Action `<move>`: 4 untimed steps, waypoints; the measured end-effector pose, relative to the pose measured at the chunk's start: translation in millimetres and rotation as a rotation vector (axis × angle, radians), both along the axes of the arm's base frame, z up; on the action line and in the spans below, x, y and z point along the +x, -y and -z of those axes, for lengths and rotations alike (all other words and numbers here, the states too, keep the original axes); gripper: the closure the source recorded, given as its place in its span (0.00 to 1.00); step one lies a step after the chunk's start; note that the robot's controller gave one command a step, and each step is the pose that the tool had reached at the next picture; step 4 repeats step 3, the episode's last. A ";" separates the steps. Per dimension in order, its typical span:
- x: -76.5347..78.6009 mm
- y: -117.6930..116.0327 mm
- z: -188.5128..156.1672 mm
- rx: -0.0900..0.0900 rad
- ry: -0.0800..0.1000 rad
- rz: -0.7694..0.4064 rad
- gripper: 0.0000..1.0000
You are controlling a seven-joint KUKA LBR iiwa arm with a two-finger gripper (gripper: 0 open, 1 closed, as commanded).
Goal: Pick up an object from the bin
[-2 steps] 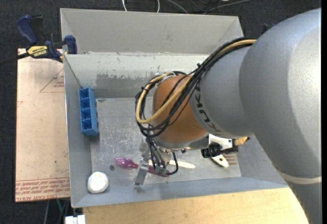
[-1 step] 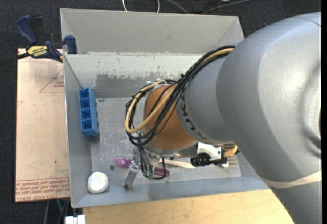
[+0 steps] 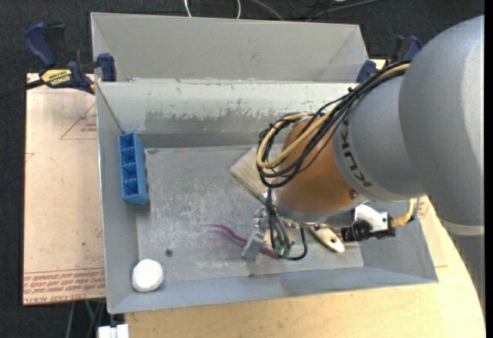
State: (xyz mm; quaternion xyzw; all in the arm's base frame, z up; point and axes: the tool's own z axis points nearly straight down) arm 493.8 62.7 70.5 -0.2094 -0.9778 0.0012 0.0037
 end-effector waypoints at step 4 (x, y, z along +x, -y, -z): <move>-3.0 0.1 -36.4 0.000 -0.011 0.000 1.00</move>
Offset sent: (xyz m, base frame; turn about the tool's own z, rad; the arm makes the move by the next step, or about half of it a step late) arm 0.0000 0.0002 0.0006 -0.0001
